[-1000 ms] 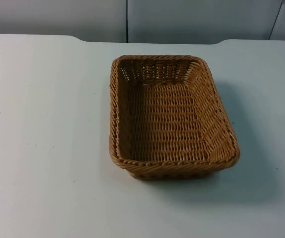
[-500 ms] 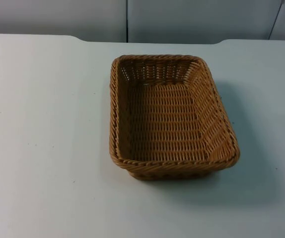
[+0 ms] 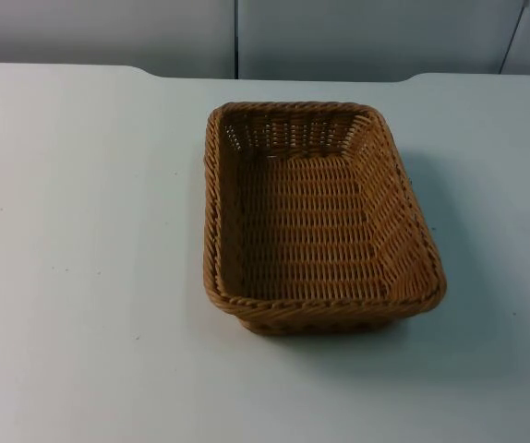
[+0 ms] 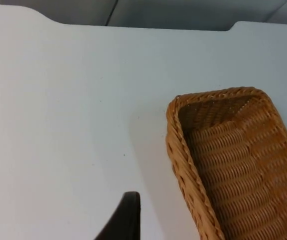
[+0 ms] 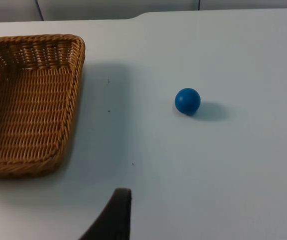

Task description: Pick up the basket with the left hand and place the ball into the basket with the right hand.

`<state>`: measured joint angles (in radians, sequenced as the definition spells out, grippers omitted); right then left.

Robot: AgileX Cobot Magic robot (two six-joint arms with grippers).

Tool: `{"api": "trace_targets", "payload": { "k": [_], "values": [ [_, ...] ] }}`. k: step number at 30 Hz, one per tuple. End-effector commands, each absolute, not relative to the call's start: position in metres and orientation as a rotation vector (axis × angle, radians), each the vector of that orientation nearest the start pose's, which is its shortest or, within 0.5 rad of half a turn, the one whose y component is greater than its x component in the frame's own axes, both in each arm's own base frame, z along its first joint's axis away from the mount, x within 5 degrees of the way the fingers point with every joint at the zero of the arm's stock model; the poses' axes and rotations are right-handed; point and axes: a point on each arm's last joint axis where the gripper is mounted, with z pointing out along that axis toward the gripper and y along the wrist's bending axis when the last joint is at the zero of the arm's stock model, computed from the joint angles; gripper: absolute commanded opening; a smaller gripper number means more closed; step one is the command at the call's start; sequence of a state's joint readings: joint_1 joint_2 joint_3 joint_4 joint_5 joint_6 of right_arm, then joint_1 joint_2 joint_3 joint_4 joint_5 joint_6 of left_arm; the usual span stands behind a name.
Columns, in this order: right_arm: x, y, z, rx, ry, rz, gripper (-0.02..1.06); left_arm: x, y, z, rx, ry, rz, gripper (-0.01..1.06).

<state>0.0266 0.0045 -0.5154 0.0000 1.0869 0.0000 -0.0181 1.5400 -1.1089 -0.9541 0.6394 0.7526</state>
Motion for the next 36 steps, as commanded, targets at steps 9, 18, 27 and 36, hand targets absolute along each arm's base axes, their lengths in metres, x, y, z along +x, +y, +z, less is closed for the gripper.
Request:
{"api": "trace_targets", "payload": {
  "k": [9,18,27,36],
  "values": [
    [-0.007,0.000,0.278,-0.020,2.055,0.012,1.05,0.380,-0.105,0.237,0.325,2.395,-0.738,0.92],
    [-0.007,0.000,0.278,-0.020,2.055,0.012,1.05,0.392,-0.126,0.176,0.326,2.550,-0.782,0.92],
    [-0.007,-0.001,0.278,-0.008,2.055,0.013,1.04,0.386,-0.159,0.137,0.340,2.637,-0.786,0.92],
    [-0.007,-0.001,0.278,-0.008,2.055,0.013,1.04,0.382,-0.178,0.115,0.283,2.687,-0.770,0.92]
  ]
}}
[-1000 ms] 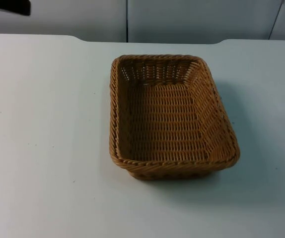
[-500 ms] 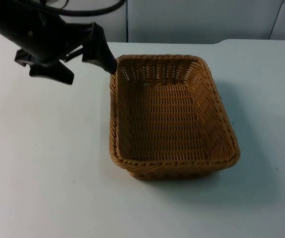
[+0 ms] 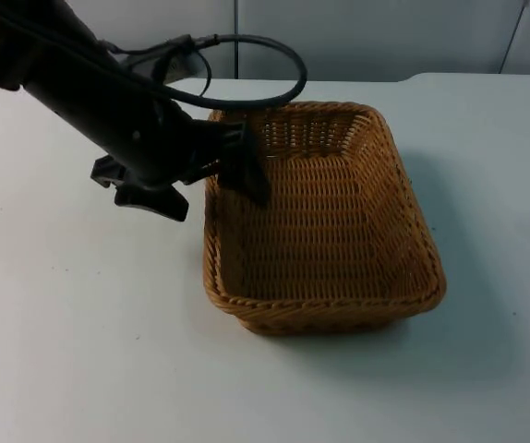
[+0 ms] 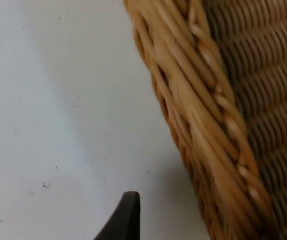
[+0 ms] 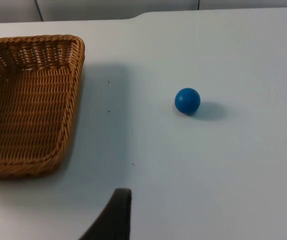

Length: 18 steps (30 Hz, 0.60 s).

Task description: Pick up the basket with the left hand and place the ball into the basket with the right hand.

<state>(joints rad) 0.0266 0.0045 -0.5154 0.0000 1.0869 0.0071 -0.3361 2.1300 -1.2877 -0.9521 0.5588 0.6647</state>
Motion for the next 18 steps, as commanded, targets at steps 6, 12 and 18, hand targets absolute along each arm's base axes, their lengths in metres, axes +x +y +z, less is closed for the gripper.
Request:
{"api": "trace_targets", "payload": {
  "k": [6,12,18],
  "values": [
    [-0.007,-0.001,0.278,-0.008,2.055,0.013,1.04,0.391,-0.185,0.109,0.228,2.724,-0.839,0.92],
    [-0.007,-0.001,0.278,-0.008,2.055,0.013,1.04,0.397,-0.190,0.101,0.187,2.770,-0.895,0.91],
    [-0.007,-0.001,0.278,-0.008,2.055,0.013,1.04,0.396,-0.190,0.089,0.139,2.805,-0.902,0.76]
  ]
}}
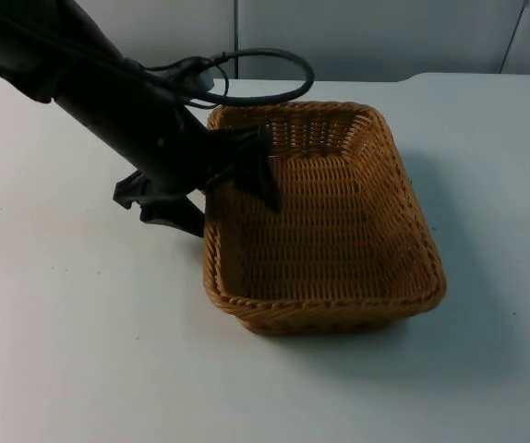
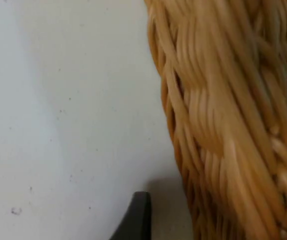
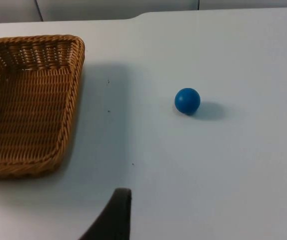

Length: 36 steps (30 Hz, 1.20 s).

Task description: Pick up the basket with the left hand and place the ball into the basket with the right hand.

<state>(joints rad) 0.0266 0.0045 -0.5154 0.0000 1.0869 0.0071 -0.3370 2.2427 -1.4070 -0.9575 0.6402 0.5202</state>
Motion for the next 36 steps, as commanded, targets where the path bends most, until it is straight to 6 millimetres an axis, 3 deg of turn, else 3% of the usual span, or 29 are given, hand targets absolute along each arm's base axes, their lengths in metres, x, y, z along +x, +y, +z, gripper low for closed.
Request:
{"api": "trace_targets", "payload": {
  "k": [1,7,17,28,33,36],
  "values": [
    [-0.0067,-0.0006,0.2781,-0.008,2.055,0.013,1.04,0.3958,-0.1903,0.0891,0.139,2.805,-0.902,0.76],
    [-0.0067,-0.0006,0.2781,-0.008,2.055,0.013,1.04,0.3951,-0.1905,0.0875,0.122,2.817,-0.912,0.59],
    [-0.0067,-0.0006,0.2781,-0.006,2.055,0.014,1.04,0.3957,-0.1913,0.0881,0.097,2.811,-0.927,0.21],
    [-0.0067,-0.0006,0.2781,-0.006,2.055,0.014,1.04,0.3963,-0.1916,0.0885,0.037,2.815,-0.941,0.19],
    [-0.0067,-0.0006,0.2781,-0.006,2.055,0.014,1.04,0.3964,-0.1915,0.0885,0.032,2.814,-0.940,0.00],
    [-0.0067,-0.0006,0.2781,-0.006,2.055,0.014,1.04,0.3965,-0.1916,0.0893,0.001,2.819,-0.946,0.00]
  ]
}}
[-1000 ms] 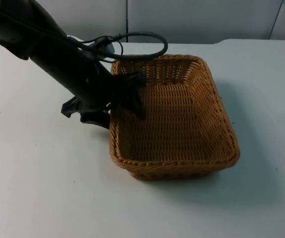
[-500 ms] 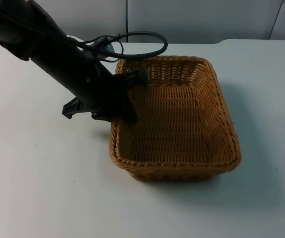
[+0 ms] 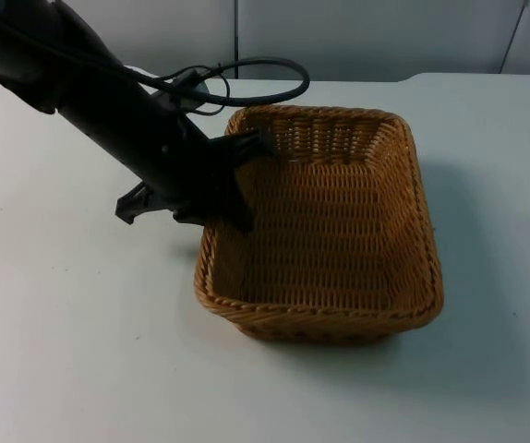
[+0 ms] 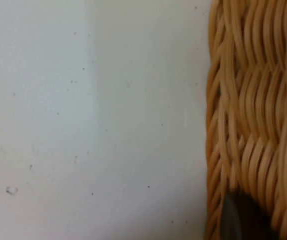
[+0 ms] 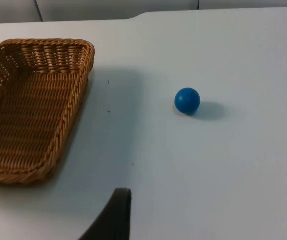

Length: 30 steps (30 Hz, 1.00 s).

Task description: Pick up the basket with the left hand and place the ball into the basket with the right hand.

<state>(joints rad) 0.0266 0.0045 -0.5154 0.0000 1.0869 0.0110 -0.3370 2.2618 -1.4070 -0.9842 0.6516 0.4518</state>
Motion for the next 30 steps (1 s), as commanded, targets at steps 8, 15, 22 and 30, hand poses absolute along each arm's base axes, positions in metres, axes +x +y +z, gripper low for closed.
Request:
{"api": "trace_targets", "payload": {
  "k": [8,15,22,30],
  "values": [
    [-0.007,-0.001,0.278,-0.006,2.055,0.014,1.04,0.394,-0.191,0.093,-0.088,2.843,-0.969,0.00],
    [-0.007,-0.001,0.278,-0.006,2.055,0.014,1.04,0.379,-0.180,0.125,-0.119,2.784,-0.956,0.00],
    [-0.007,-0.001,0.278,-0.006,2.055,0.014,1.04,0.354,-0.161,0.146,-0.171,2.751,-0.958,0.00],
    [-0.007,-0.001,0.278,-0.006,2.055,0.014,1.04,0.318,-0.144,0.168,-0.141,2.726,-0.932,0.00]
  ]
}}
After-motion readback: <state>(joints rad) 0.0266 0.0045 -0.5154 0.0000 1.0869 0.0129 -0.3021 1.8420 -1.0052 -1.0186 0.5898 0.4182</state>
